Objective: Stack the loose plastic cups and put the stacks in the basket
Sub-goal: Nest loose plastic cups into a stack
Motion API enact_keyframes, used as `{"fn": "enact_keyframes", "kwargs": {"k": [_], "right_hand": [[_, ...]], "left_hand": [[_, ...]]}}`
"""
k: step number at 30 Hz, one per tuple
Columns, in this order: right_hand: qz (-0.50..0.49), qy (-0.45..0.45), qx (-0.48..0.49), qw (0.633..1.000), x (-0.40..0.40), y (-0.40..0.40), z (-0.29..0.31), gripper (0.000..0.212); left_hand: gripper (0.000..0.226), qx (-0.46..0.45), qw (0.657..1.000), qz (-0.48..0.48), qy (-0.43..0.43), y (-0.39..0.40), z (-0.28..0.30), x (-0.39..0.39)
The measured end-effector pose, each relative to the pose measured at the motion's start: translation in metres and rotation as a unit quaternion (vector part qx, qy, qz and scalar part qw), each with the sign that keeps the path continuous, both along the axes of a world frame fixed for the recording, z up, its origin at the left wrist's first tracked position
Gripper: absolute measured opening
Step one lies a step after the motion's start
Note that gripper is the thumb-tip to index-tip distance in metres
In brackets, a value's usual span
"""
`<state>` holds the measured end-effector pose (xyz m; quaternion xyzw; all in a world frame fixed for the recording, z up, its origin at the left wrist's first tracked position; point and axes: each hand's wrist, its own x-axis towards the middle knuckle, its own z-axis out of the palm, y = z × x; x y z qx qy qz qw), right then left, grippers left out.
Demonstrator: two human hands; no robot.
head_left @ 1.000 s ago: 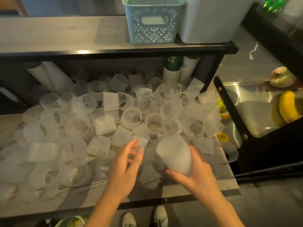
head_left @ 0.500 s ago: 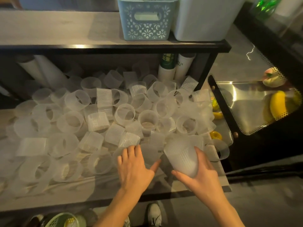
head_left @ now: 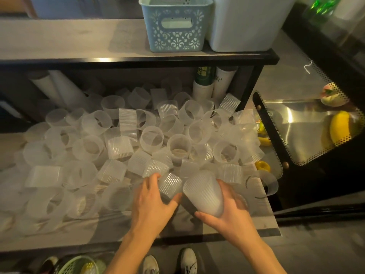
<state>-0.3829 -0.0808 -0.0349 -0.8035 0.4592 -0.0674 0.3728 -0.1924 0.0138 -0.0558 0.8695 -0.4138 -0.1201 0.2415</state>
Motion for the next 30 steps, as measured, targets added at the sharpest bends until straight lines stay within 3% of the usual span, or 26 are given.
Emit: {"fn": "enact_keyframes", "kwargs": {"k": [9, 14, 18, 21, 26, 30], "right_hand": [[0.053, 0.017, 0.034, 0.998, 0.014, 0.004, -0.007, 0.095], [0.086, 0.025, 0.032, 0.995, 0.028, 0.007, 0.0, 0.088], [0.122, 0.039, 0.013, 0.992, 0.038, 0.011, 0.008, 0.087], [0.163, 0.048, -0.02, 0.985, 0.047, 0.015, 0.011, 0.091], [0.157, 0.008, -0.022, 0.987, 0.064, 0.032, 0.004, 0.097], [0.142, 0.015, -0.007, 0.99, 0.061, 0.037, -0.002, 0.098]], "left_hand": [[0.042, -0.181, 0.95, 0.045, 0.249, 0.014, 0.015, 0.038], [0.05, -0.212, 0.912, 0.02, 0.351, 0.02, 0.024, 0.044], [0.046, -0.184, 0.919, -0.064, 0.343, 0.025, 0.03, 0.053], [0.055, -0.14, 0.931, -0.104, 0.319, 0.027, 0.037, 0.057], [0.06, -0.121, 0.963, -0.113, 0.212, 0.033, 0.036, 0.03], [0.061, -0.117, 0.953, -0.104, 0.258, 0.039, 0.022, 0.015]]}}
